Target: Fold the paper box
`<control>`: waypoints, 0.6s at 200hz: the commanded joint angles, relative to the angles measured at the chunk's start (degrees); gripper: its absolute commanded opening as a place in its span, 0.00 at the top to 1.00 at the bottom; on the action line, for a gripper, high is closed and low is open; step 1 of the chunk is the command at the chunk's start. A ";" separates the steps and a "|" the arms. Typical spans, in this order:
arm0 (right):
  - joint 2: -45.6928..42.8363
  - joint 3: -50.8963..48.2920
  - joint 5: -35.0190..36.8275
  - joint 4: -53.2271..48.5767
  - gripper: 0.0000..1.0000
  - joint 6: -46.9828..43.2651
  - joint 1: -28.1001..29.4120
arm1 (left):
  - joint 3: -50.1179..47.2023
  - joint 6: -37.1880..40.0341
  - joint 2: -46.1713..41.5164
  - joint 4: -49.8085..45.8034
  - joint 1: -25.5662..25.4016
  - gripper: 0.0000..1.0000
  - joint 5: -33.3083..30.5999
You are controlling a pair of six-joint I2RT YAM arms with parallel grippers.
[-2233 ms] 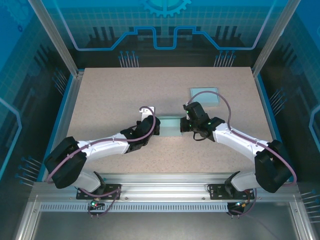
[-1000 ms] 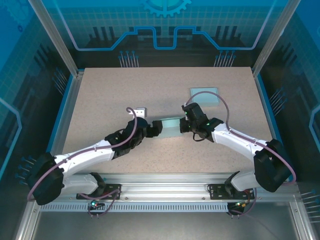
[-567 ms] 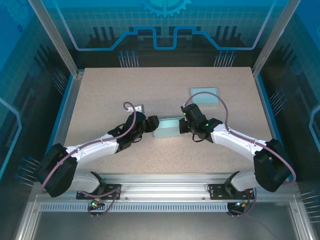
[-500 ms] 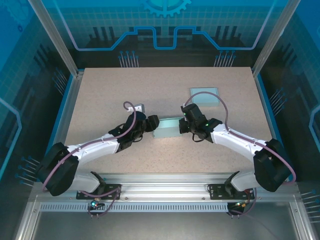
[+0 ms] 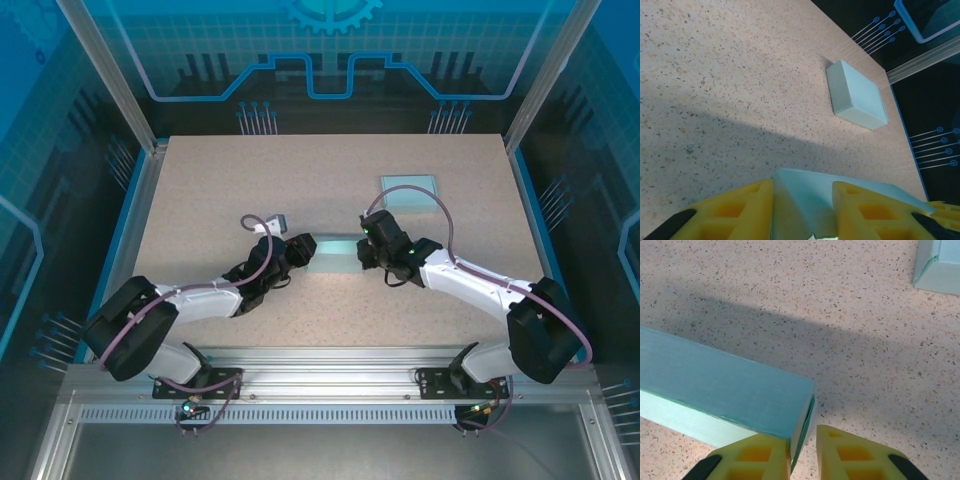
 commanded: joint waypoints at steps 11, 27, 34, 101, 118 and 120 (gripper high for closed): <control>-0.28 -1.16 -1.23 -5.48 0.71 -0.08 1.52 | -4.22 -0.63 5.10 -8.24 -0.46 0.68 -1.12; -1.38 -1.02 -2.12 -5.96 0.66 -0.02 1.90 | -4.34 -0.72 6.07 -7.93 -0.69 0.70 -1.64; -2.23 -1.11 -2.62 -5.94 0.63 0.13 1.95 | -4.36 -0.83 6.50 -7.65 -0.75 0.71 -1.73; -9.36 -0.32 -4.91 -5.30 0.33 3.48 0.91 | -4.61 -1.52 8.57 -6.04 -1.76 0.73 -2.46; -8.91 -0.14 -4.69 -4.51 0.29 5.24 -0.45 | -4.56 -1.29 8.46 -6.28 -1.86 0.73 -2.75; -8.73 -0.16 -4.73 -4.35 0.29 5.48 -0.62 | -4.56 -1.33 8.43 -6.30 -1.89 0.73 -2.80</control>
